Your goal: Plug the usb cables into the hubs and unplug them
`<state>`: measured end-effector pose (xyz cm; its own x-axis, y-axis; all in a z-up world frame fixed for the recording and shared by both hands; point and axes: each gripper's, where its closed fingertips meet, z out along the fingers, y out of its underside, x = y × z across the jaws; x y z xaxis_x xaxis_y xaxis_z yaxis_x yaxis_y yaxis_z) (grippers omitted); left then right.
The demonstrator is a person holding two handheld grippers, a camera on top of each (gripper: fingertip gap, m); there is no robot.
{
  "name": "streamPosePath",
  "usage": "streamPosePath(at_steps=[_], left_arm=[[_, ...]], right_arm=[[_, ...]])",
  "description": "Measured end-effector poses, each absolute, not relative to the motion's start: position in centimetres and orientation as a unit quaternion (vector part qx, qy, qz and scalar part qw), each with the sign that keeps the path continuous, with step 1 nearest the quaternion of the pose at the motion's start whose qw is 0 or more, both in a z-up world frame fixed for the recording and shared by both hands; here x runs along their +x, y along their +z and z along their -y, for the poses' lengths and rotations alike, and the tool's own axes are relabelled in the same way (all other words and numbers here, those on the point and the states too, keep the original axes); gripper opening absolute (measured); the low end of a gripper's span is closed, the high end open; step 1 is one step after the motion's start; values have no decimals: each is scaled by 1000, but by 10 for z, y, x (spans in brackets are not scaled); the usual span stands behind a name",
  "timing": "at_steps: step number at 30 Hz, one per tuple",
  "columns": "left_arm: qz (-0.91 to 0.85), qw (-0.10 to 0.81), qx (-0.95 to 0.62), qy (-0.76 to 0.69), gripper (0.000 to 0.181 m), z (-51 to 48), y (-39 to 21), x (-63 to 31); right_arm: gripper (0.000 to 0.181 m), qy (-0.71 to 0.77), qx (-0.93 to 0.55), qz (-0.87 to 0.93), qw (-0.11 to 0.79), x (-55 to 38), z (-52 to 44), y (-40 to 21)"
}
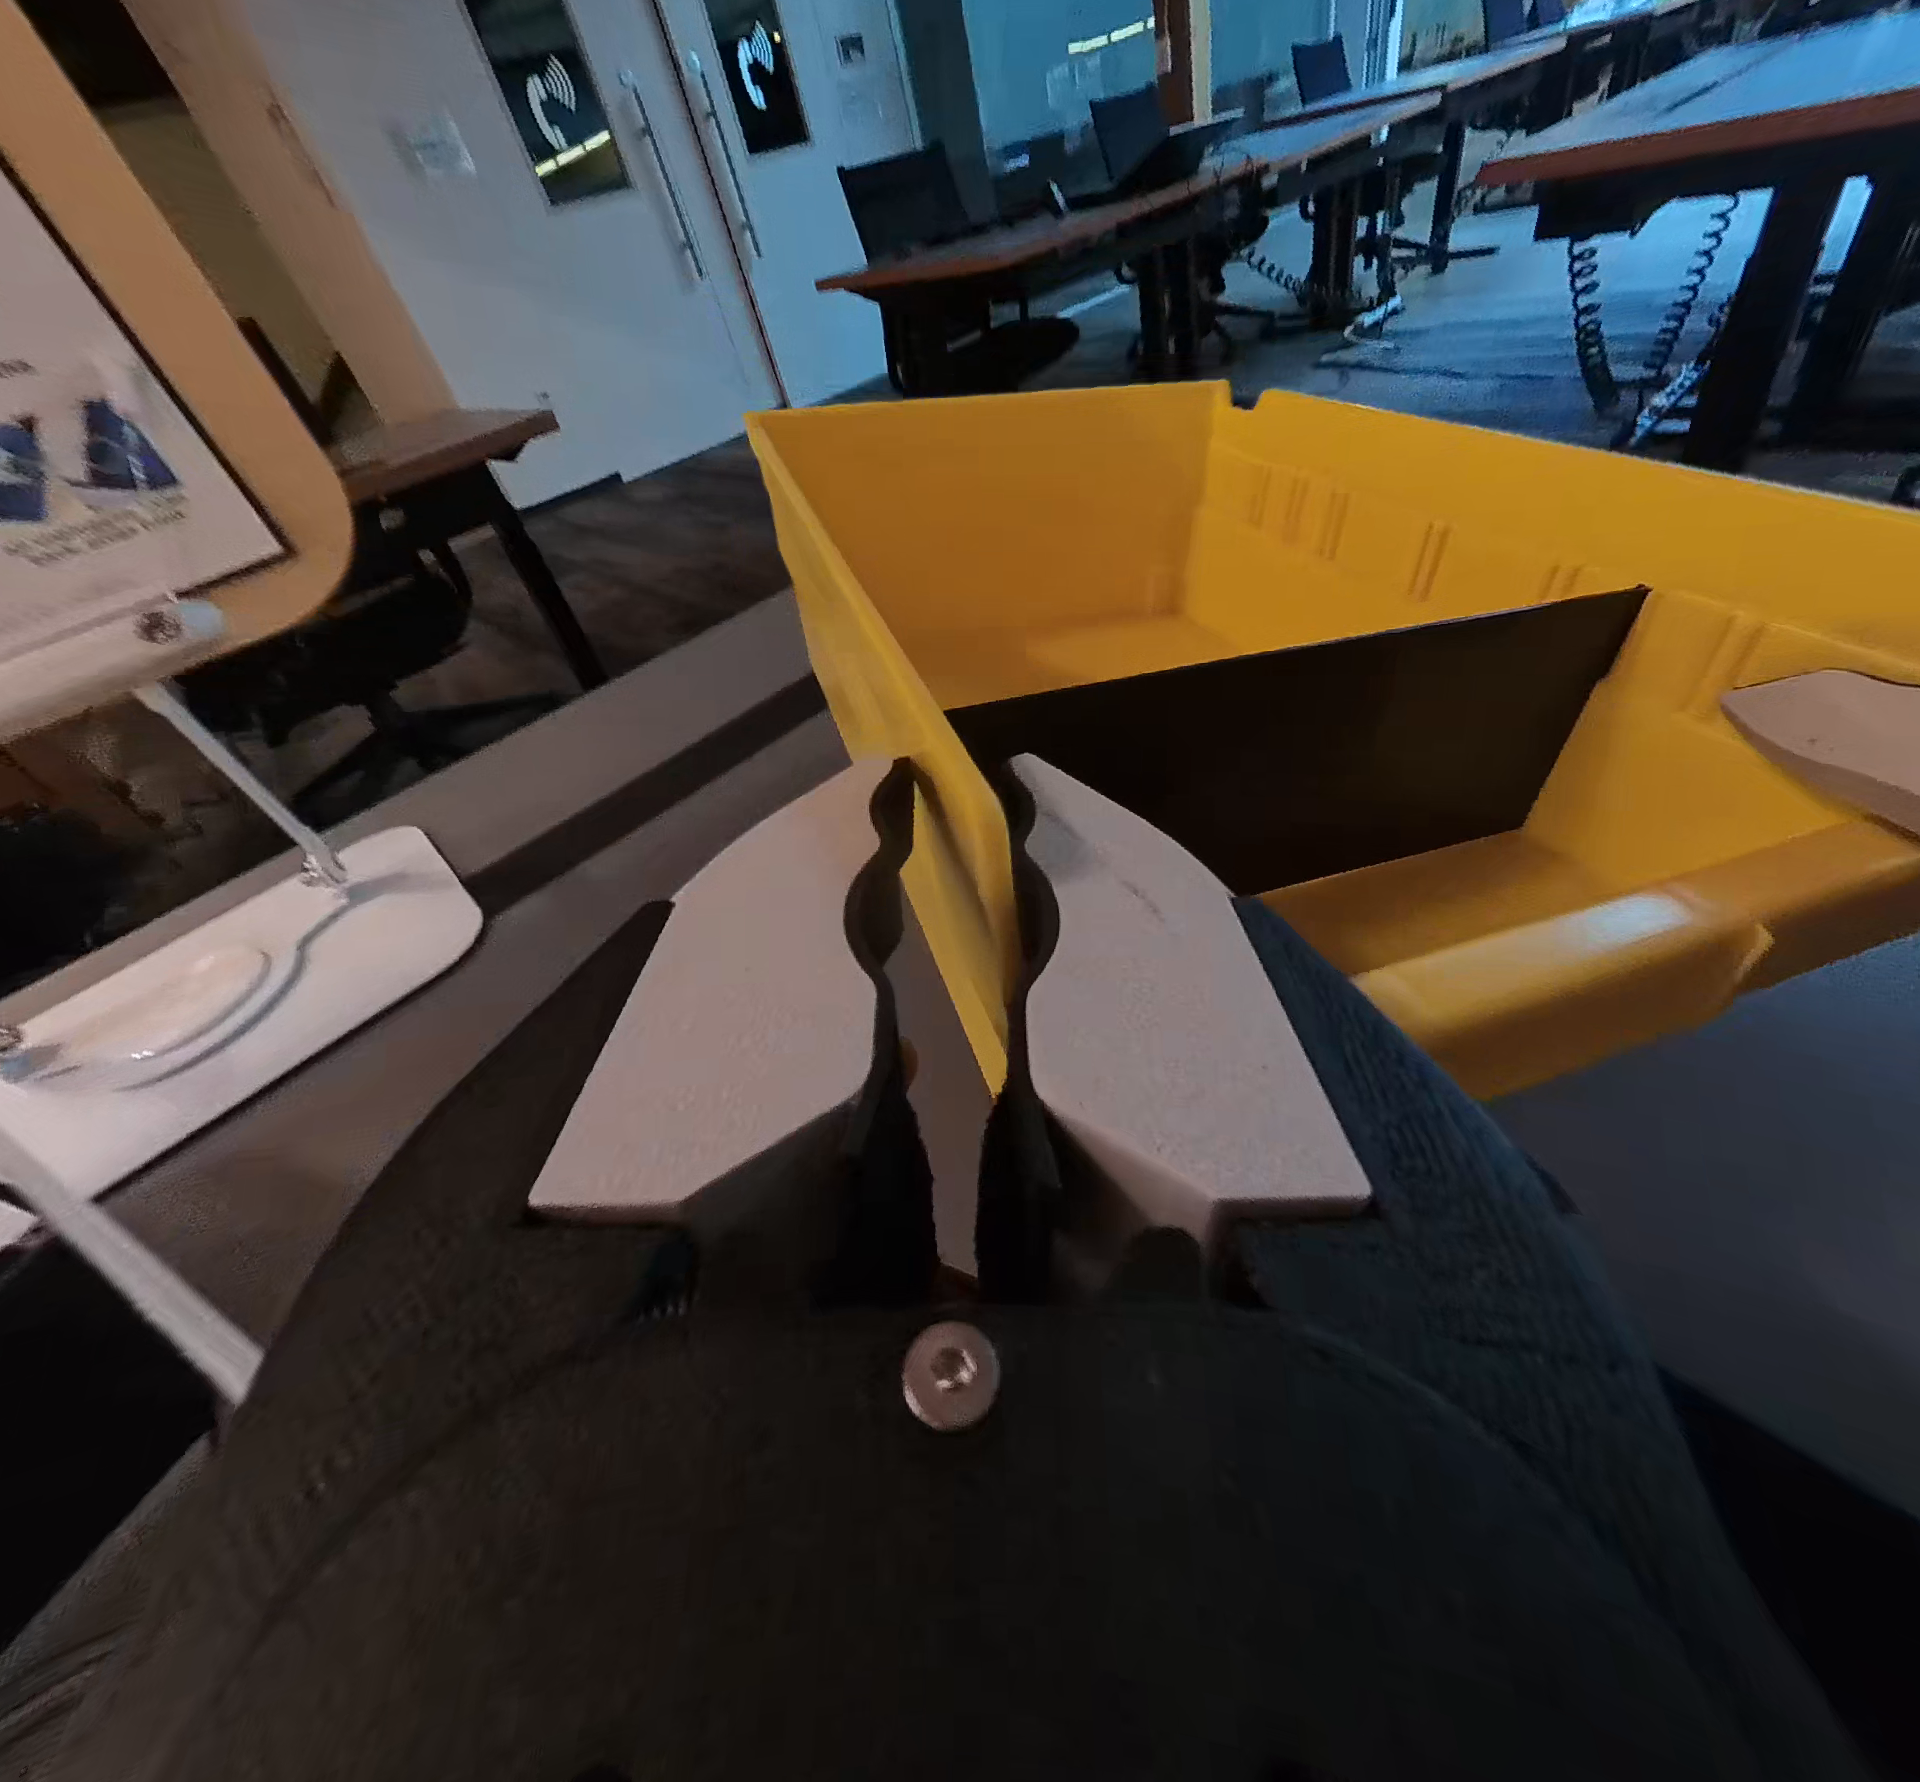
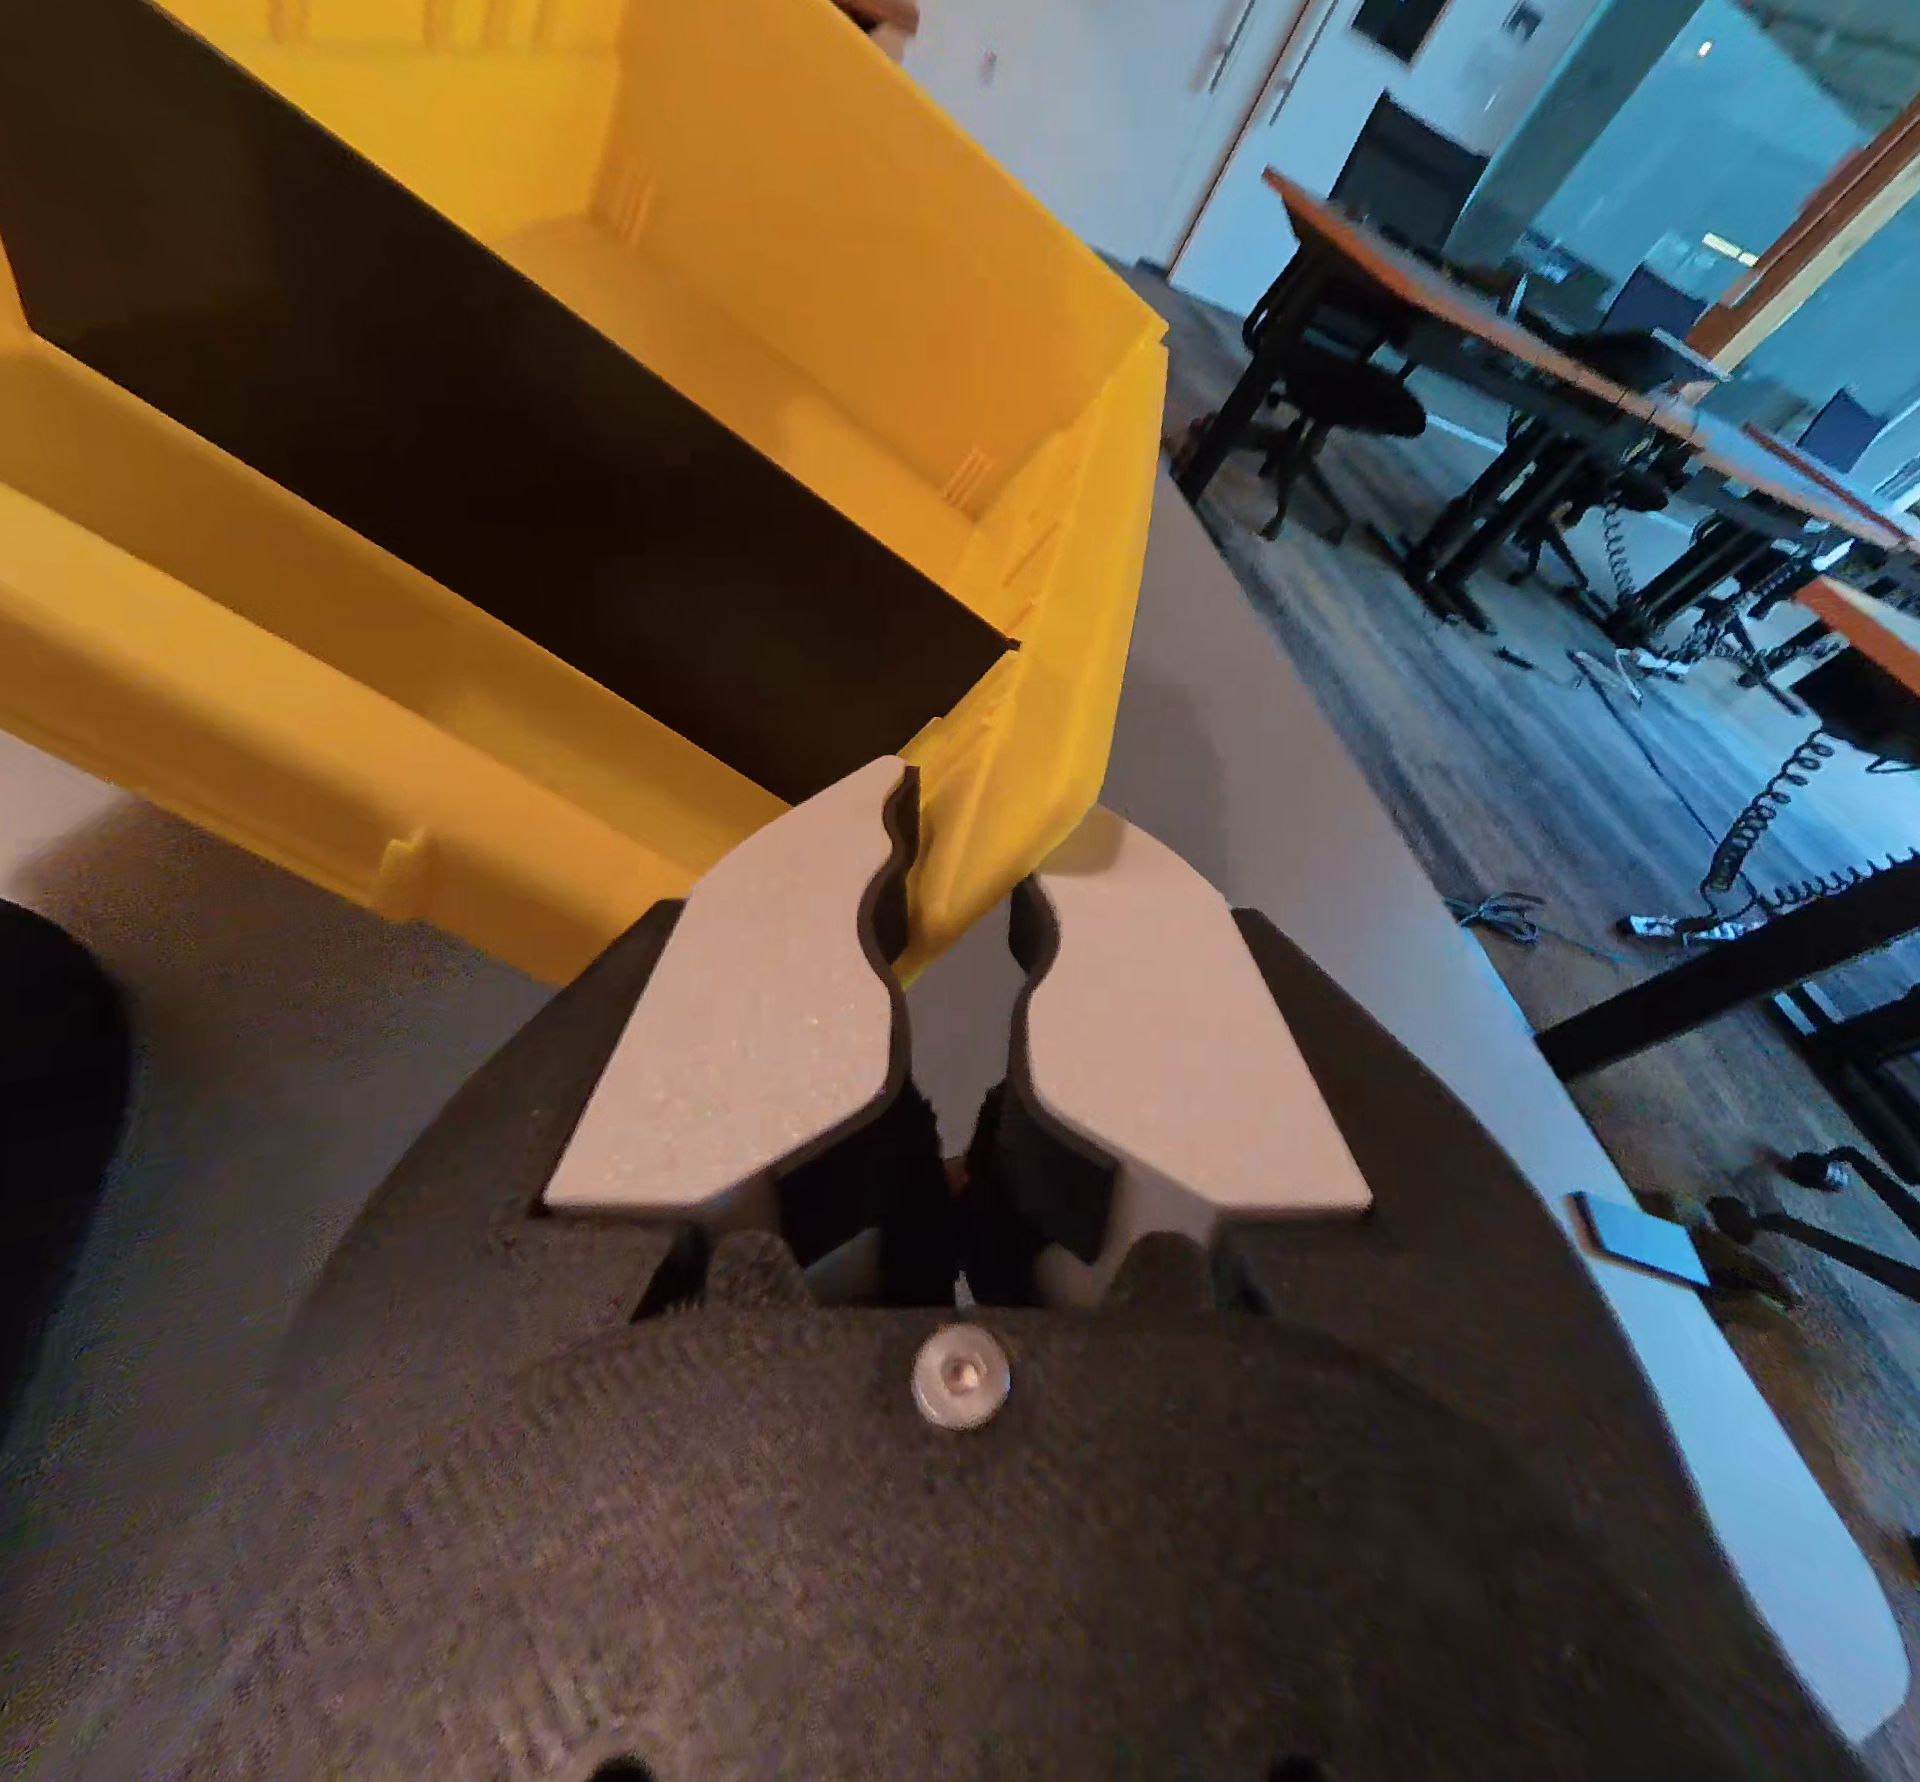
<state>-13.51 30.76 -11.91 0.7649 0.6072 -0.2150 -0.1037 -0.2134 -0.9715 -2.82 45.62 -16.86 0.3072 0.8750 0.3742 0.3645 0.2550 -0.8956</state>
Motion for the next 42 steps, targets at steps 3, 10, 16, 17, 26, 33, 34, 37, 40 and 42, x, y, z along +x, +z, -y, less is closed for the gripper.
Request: streamPosePath(at_steps=[3,10,16,17,26,33,34,37,40,42], left_arm=[[180,589,-734,284,15,-317,-140,-142],[168,594,-735,282,19,-323,-152,-144],[148,560,-772,260,23,-326,-176,-137],[143,555,-776,264,23,-326,-179,-137],[91,594,-761,242,44,-302,-127,-107],[22,588,-764,263,45,-185,-103,-49],[19,567,-779,267,45,-166,-114,-47],[45,519,-797,307,45,-123,-139,-64],[44,459,-831,311,45,-109,-158,-82],[38,407,-853,326,45,-104,-172,-100]], right_arm=[[14,220,-583,552,555,-33,-463,-188],[13,223,-586,547,554,-38,-471,-197],[10,232,-598,529,556,-35,-480,-196],[10,229,-599,530,554,-35,-481,-196],[28,272,-596,515,553,-26,-483,-179],[40,268,-367,670,587,-26,-419,-149],[41,268,-331,713,557,-26,-401,-156],[49,226,-261,792,503,-28,-371,-174],[52,181,-216,819,500,-40,-353,-178],[51,175,-211,834,480,-47,-344,-186]])
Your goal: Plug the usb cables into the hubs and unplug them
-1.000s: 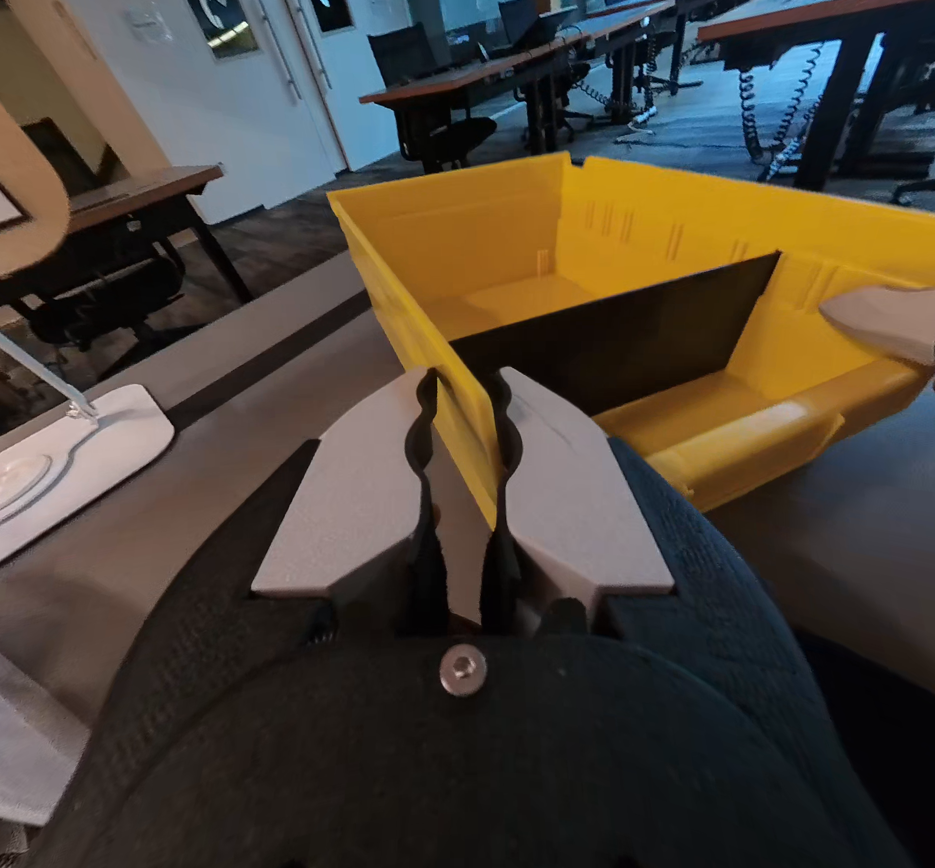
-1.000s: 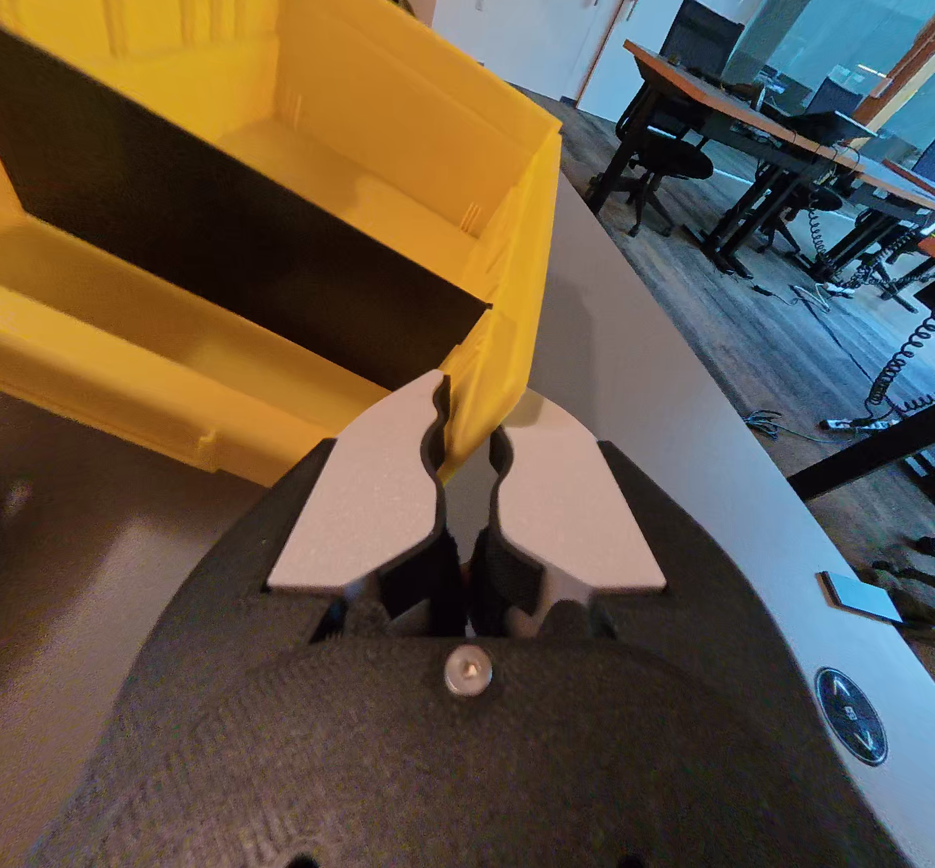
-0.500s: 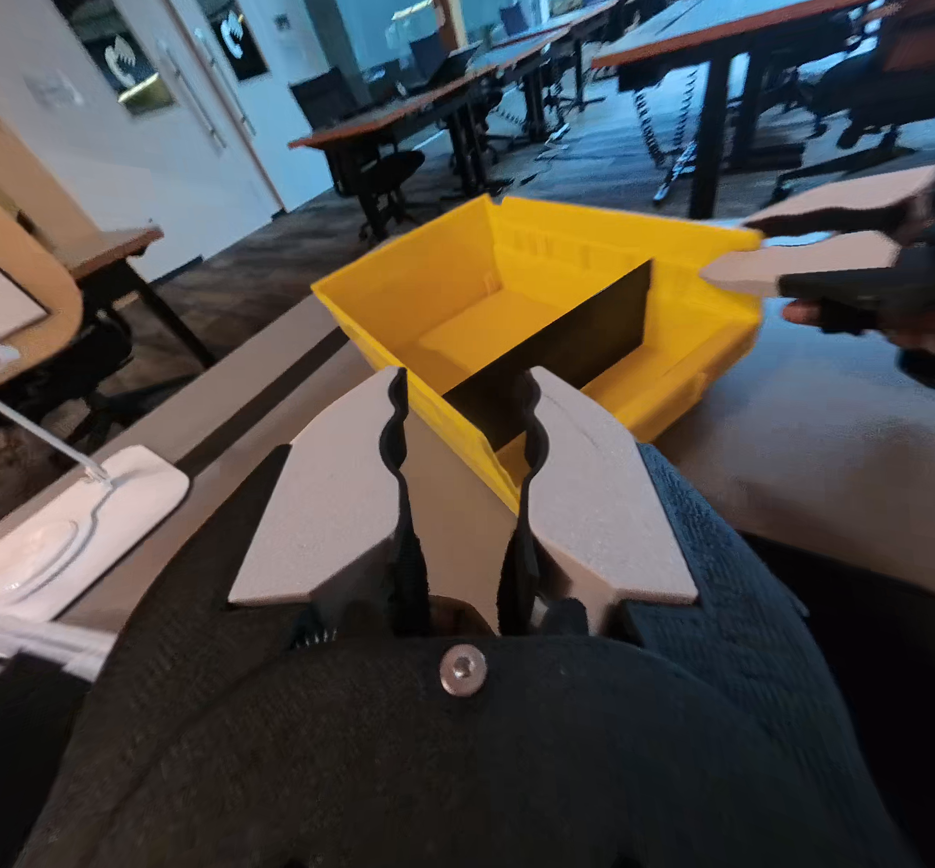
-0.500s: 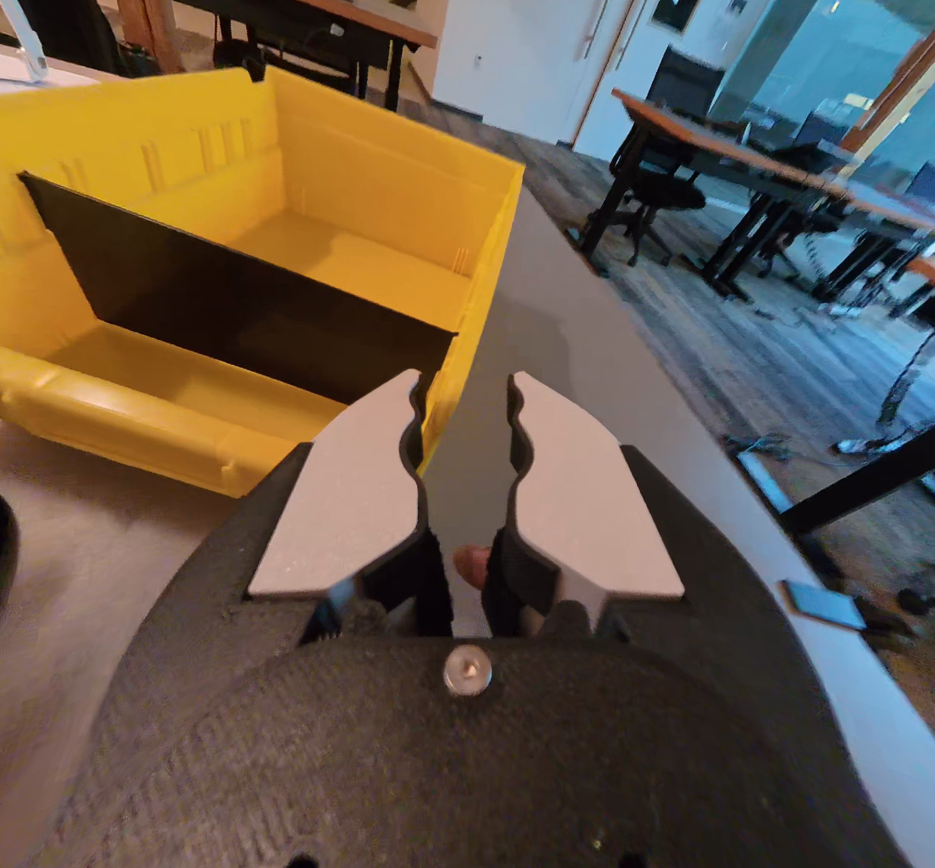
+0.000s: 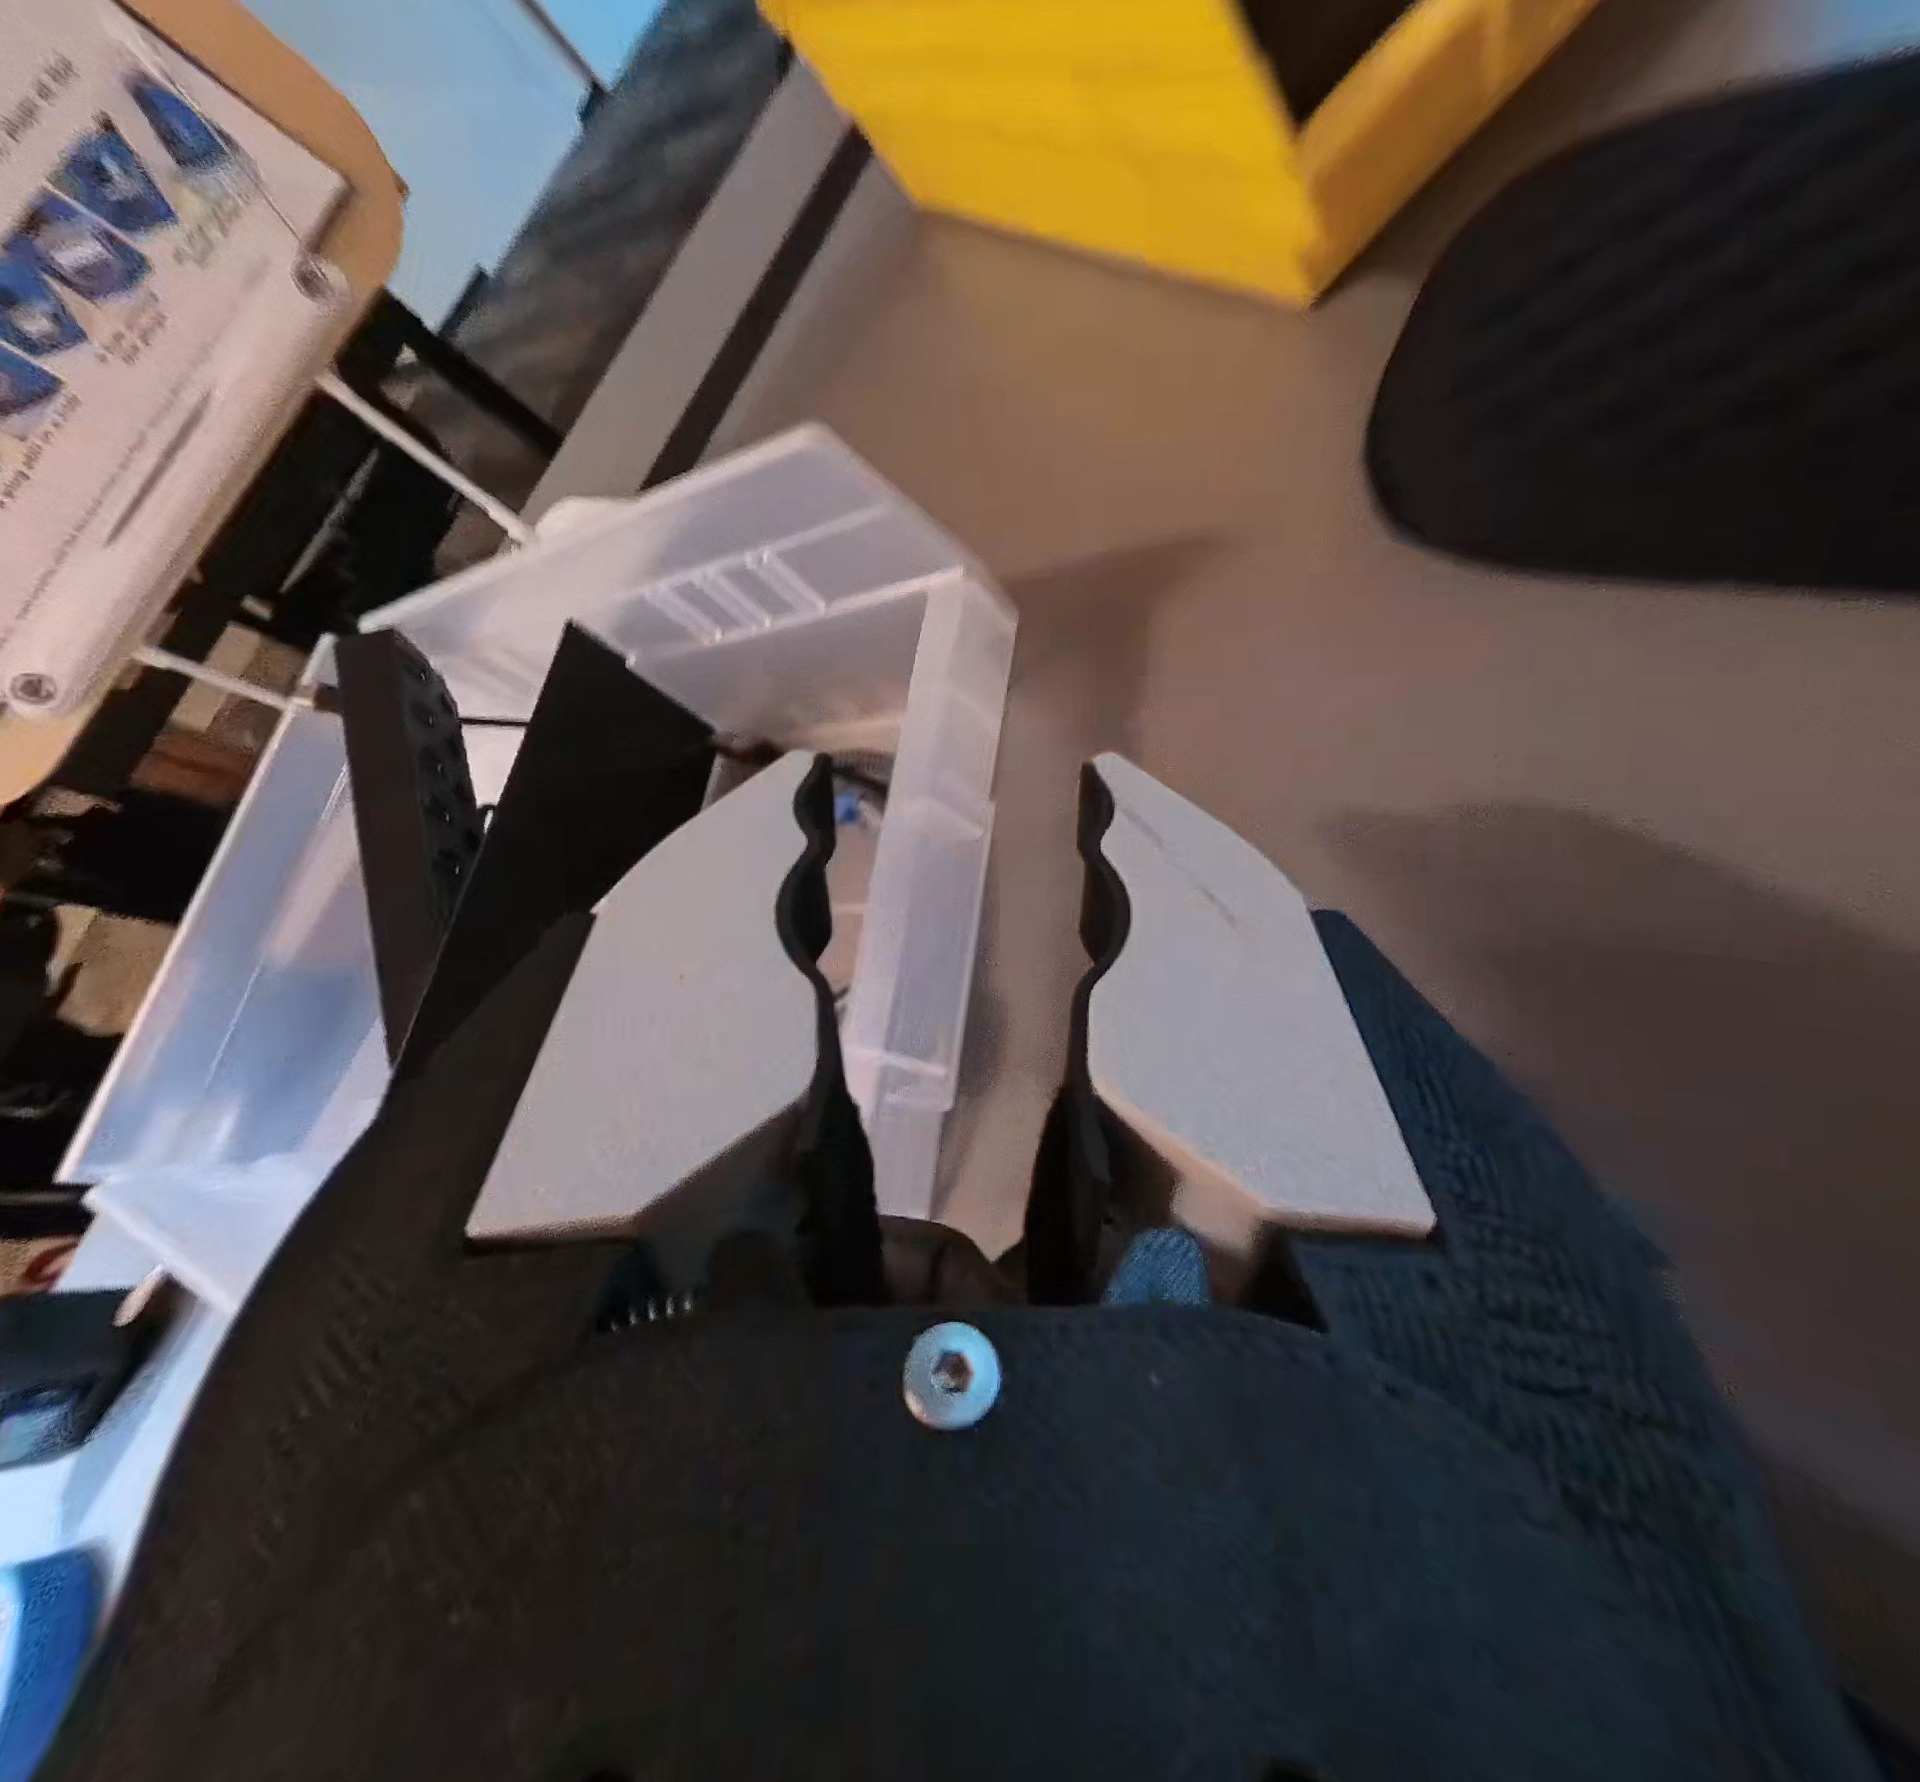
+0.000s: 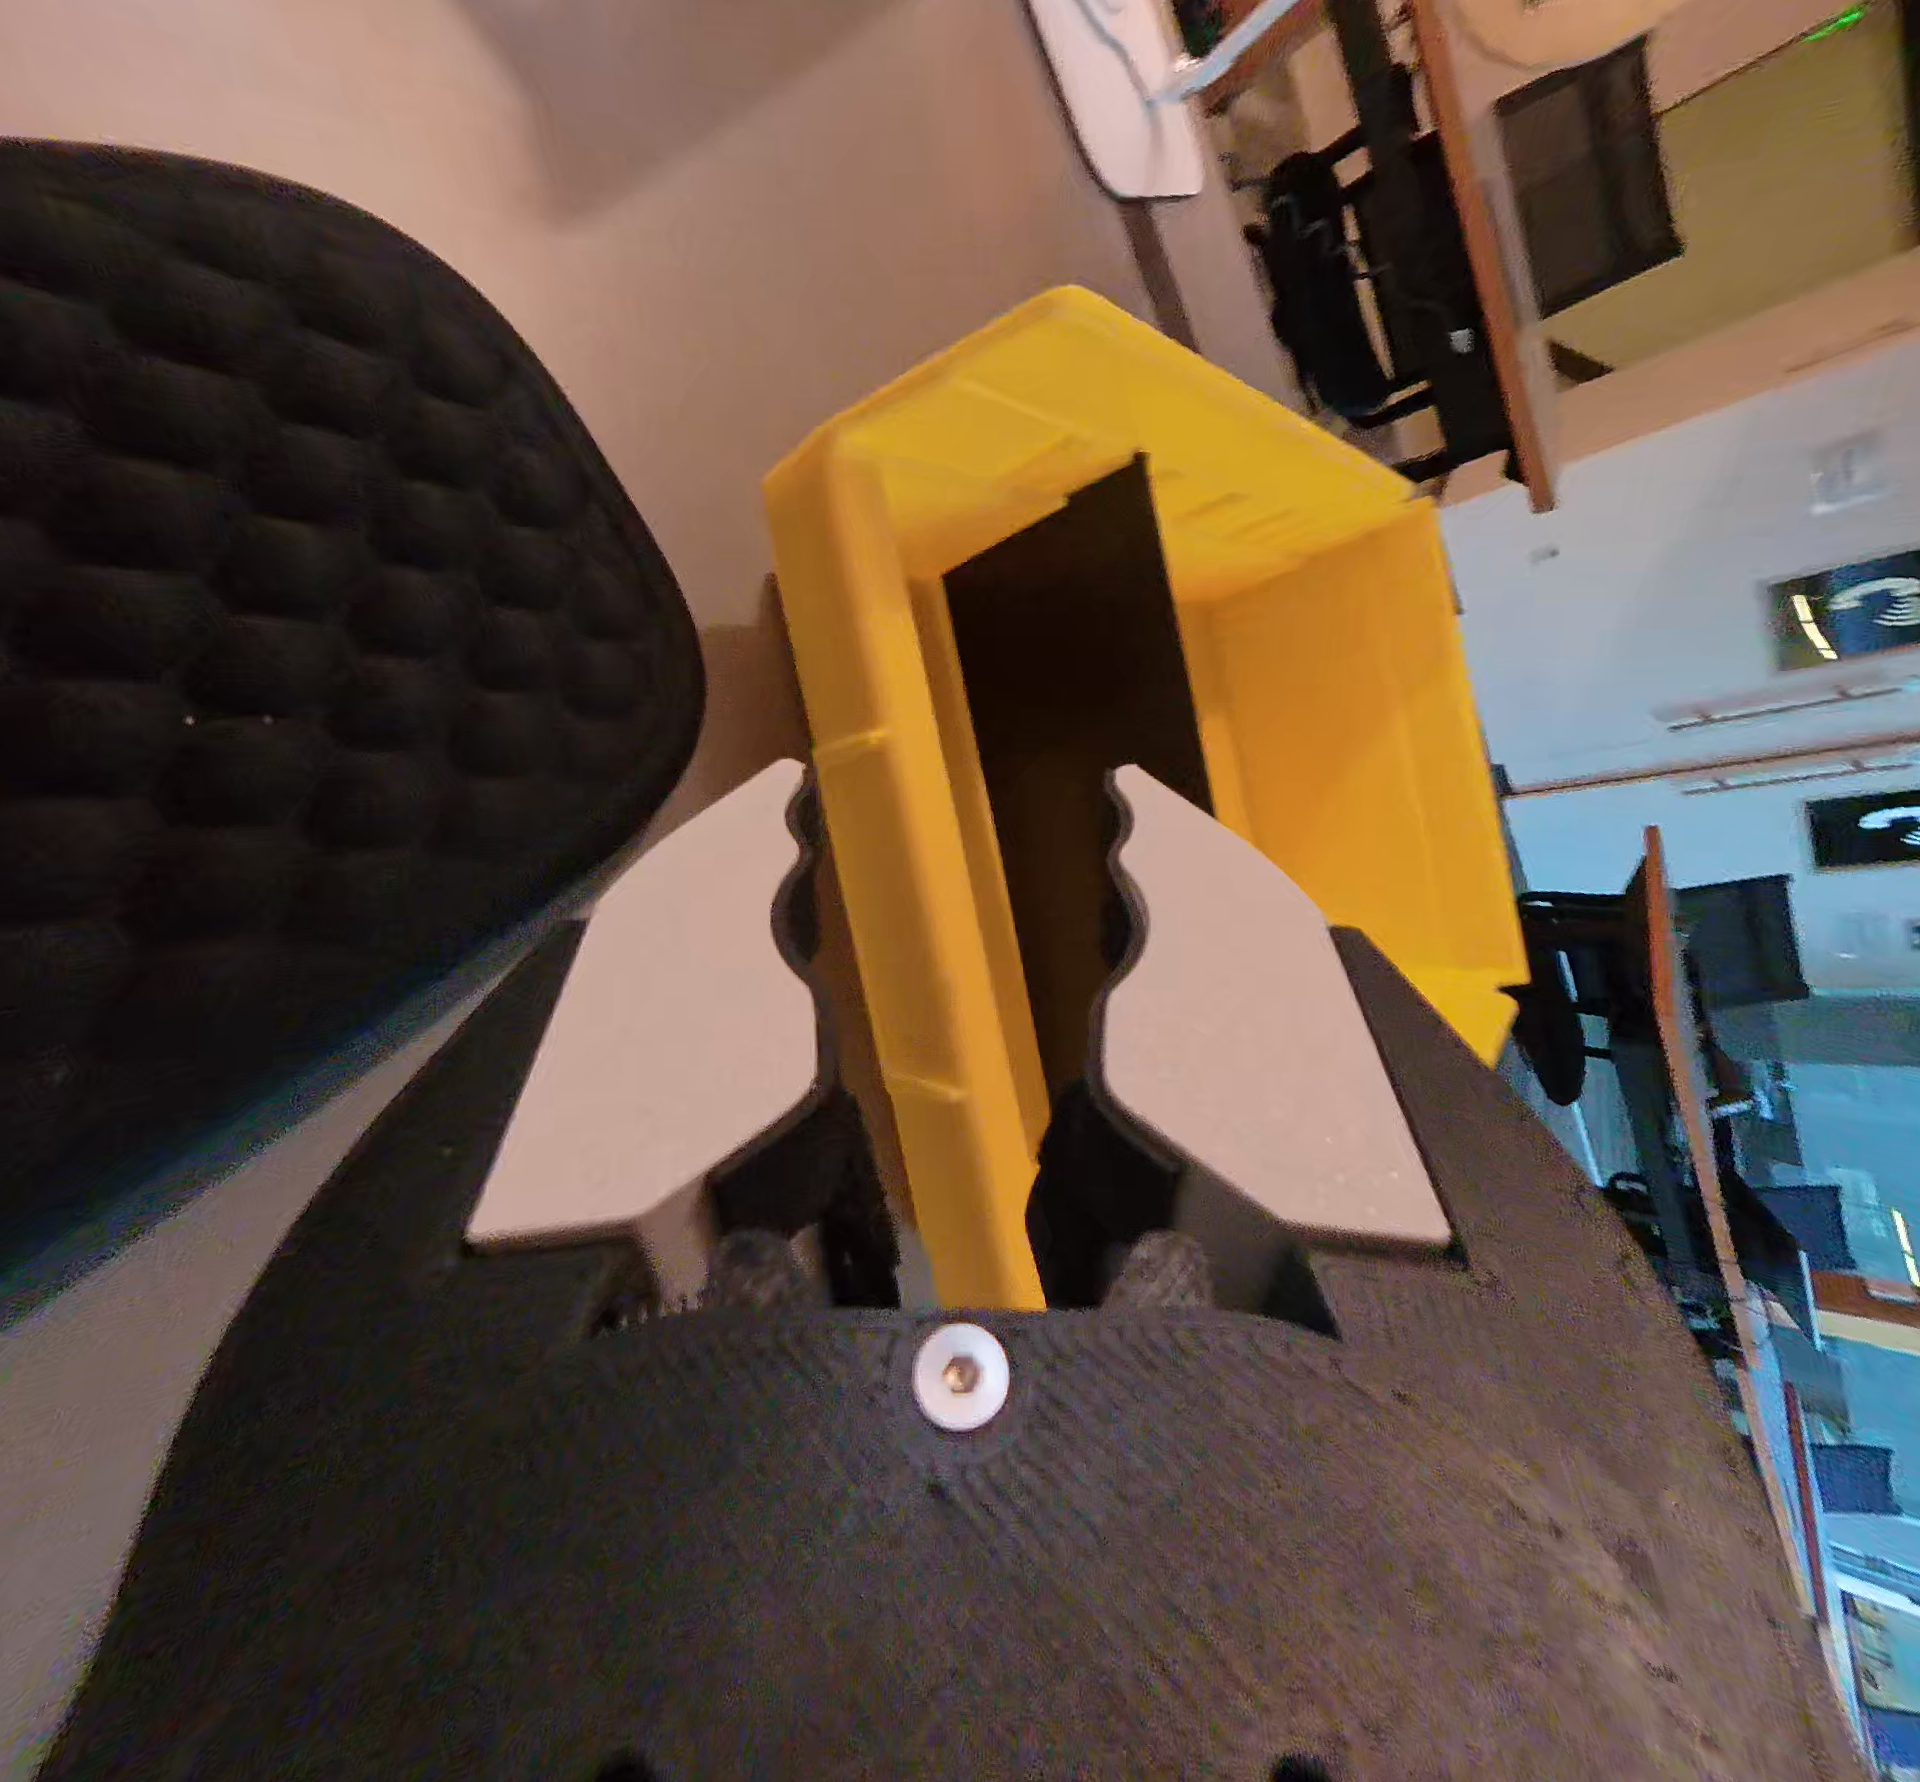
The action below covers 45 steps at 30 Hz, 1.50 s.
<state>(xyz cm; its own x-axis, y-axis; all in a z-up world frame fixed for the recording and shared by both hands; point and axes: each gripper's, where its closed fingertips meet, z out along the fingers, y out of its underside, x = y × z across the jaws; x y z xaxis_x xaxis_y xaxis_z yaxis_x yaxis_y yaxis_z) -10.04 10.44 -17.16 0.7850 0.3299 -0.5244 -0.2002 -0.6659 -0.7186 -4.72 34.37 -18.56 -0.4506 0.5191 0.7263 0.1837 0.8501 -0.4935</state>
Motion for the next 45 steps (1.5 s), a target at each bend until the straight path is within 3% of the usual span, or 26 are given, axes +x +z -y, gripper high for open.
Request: streamPosePath(at_steps=[4,7,9,15,33,36,39,45], left_arm=[[58,282,-901,326,49,-93,-218,-131],[50,208,-901,378,43,-73,-235,-152],[47,205,-909,360,33,-66,-239,-152],[79,194,-919,334,35,-14,-240,-157],[123,153,-909,367,39,150,-238,-135],[137,111,-907,383,41,186,-235,-131],[99,64,-904,412,40,220,-233,-127],[55,61,-912,403,40,257,-233,-108]], right_arm=[[50,83,-188,866,455,-60,-348,-213],[46,11,-174,877,447,-67,-359,-230],[39,-23,-173,880,442,-70,-367,-238],[33,-33,-188,883,428,-70,-378,-242],[33,-48,-230,878,418,-50,-409,-242],[33,-50,-246,875,413,-41,-417,-241],[33,-45,-248,875,414,-29,-420,-241],[35,-53,-264,872,410,-6,-437,-241]])
